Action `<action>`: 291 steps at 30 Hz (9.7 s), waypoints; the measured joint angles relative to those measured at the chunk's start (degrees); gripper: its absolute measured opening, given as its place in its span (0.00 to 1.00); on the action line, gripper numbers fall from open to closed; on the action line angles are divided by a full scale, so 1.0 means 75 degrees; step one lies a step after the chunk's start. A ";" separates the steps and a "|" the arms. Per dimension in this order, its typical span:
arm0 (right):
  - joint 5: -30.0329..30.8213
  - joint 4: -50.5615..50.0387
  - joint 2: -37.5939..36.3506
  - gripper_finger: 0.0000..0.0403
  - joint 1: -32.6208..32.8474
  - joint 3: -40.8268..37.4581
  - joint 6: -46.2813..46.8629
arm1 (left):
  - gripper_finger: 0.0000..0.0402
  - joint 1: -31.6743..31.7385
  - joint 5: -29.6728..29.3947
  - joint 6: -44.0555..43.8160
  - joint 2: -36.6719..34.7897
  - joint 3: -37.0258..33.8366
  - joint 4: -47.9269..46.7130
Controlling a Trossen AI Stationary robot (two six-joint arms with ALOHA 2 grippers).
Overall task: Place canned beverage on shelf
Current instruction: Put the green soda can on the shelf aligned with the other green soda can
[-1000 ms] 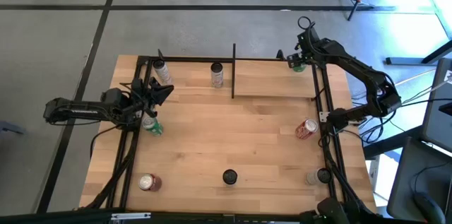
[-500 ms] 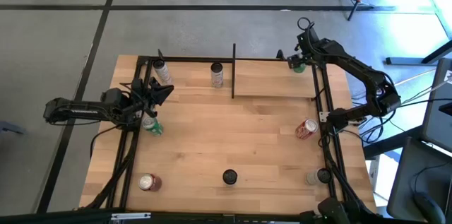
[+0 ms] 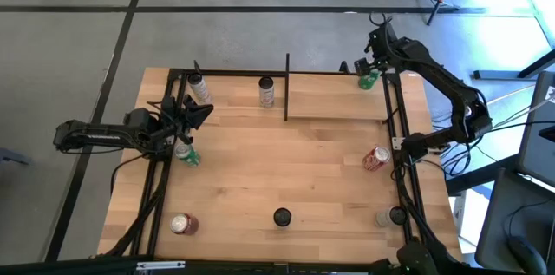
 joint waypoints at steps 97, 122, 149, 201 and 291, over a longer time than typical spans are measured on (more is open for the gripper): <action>0.0019 0.0721 0.0490 0.89 0.8492 0.0986 -0.0199 | 0.82 -0.0053 0.1758 -0.4319 0.4918 0.6423 -1.4407; 0.0016 0.0890 0.0490 0.89 0.8492 0.0986 0.0017 | 0.82 -0.0887 0.2481 -0.5765 0.4973 0.5328 -1.4715; -0.1079 0.0267 0.0201 0.89 0.8500 0.0986 0.0230 | 0.64 -0.0996 0.3471 -0.2715 0.5072 0.5150 -1.2092; -0.1404 0.1160 -0.0517 0.89 0.8495 -0.0151 0.0836 | 0.84 -0.2077 0.2549 0.2269 1.0259 1.0095 -1.2836; -0.0715 0.5169 0.5788 0.83 0.9443 0.3096 0.1831 | 0.83 -0.5155 -0.0248 -0.3660 0.5714 0.4109 -0.8179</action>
